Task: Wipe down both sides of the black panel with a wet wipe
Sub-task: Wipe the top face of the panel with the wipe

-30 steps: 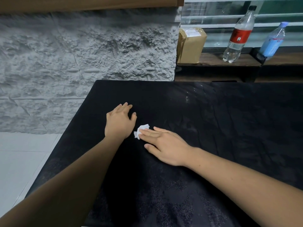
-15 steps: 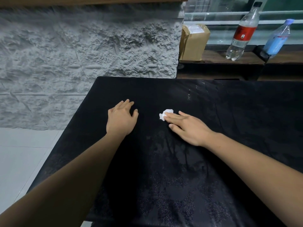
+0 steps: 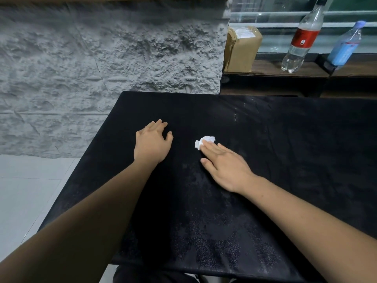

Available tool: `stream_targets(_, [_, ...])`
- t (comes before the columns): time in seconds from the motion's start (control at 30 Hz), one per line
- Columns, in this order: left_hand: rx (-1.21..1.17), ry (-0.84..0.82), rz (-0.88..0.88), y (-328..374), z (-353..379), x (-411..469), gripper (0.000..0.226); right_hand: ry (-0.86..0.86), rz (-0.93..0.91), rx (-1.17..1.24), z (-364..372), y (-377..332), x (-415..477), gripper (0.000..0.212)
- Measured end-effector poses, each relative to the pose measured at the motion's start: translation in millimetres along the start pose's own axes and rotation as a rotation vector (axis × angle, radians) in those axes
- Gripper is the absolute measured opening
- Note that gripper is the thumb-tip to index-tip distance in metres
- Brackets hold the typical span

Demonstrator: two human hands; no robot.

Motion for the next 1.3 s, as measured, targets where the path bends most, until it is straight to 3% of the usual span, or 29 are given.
stream_targets(0.3, [-0.009,0.014,0.007,0,-1,-1,0.055,-0.041,-0.164,0.009,6,-86,-39,0.061])
stream_targets(0.53, [-0.015,0.012,0.0,0,-1,0,0.054,-0.055,-0.238,0.024,12,-109,-60,0.062])
stream_targets(0.87, [-0.001,0.022,0.008,0,-1,-2,0.054,-0.036,-0.227,0.033,0,-72,-57,0.051])
stream_targets(1.3, [0.004,0.004,0.008,3,-4,-3,0.054,-0.024,0.015,0.047,-8,7,-53,0.051])
Point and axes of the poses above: each hand's wrist, its own x-axis towards the middle knuckle, its own z-axis out of the palm, y = z × x, the point moved 9 cm from there along x, towards the middle knuckle, and after that the axes turned 9 degrees about -x, right-handed, at the moved point
